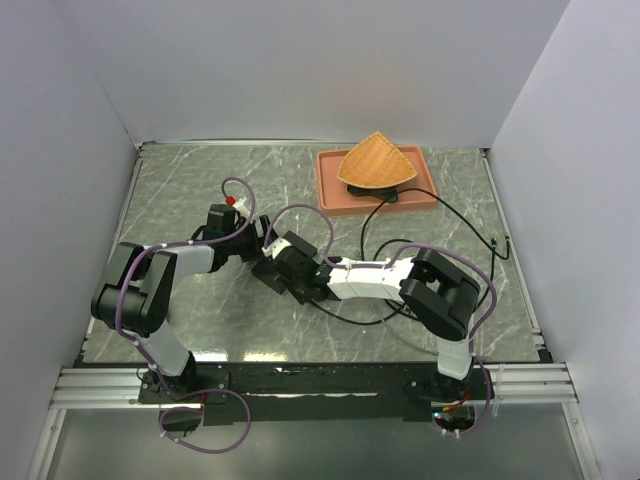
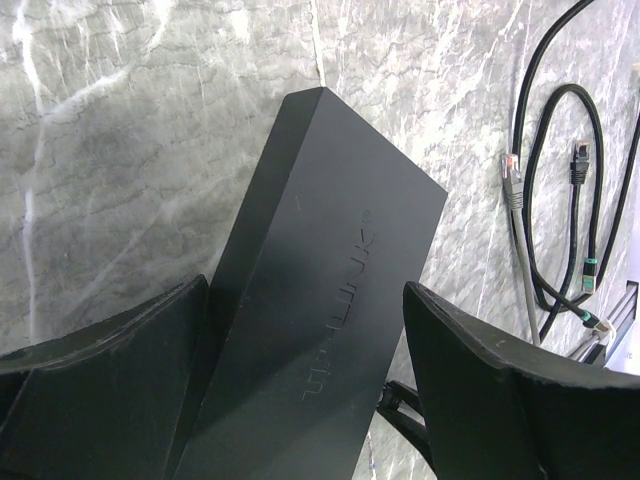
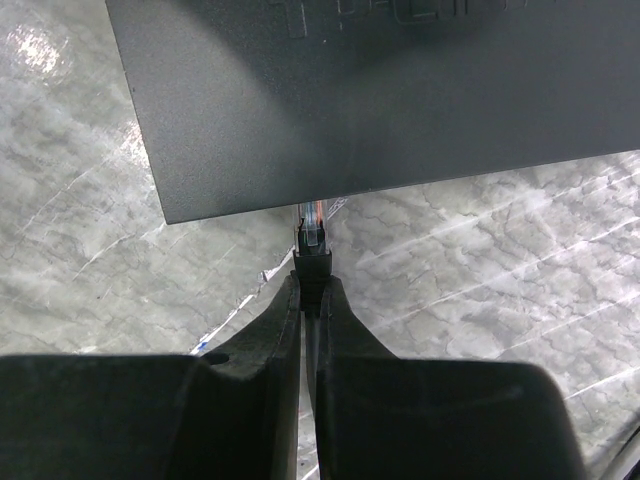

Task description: Insert the plug into the switch port

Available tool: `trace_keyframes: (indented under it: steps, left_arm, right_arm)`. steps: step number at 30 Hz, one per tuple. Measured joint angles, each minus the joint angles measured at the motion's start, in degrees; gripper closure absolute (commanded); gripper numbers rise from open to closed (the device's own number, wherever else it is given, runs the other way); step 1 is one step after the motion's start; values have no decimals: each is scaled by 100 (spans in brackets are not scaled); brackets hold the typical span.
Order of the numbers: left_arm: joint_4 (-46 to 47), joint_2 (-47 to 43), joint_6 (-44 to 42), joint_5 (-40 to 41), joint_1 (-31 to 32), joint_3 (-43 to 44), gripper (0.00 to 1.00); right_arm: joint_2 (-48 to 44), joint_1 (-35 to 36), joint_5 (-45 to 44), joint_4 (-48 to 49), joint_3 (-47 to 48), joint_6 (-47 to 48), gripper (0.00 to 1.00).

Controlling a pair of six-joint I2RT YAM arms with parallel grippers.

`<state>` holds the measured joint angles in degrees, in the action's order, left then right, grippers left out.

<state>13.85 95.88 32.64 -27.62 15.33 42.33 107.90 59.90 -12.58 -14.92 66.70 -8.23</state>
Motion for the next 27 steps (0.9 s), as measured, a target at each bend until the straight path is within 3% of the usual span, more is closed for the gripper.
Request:
trace_keyframes:
  steps: [27]
  left_arm:
    - [188,111,-22,-160,-31,-2,16]
  right_arm:
    - [-149,7,9,31,-26,-177,100]
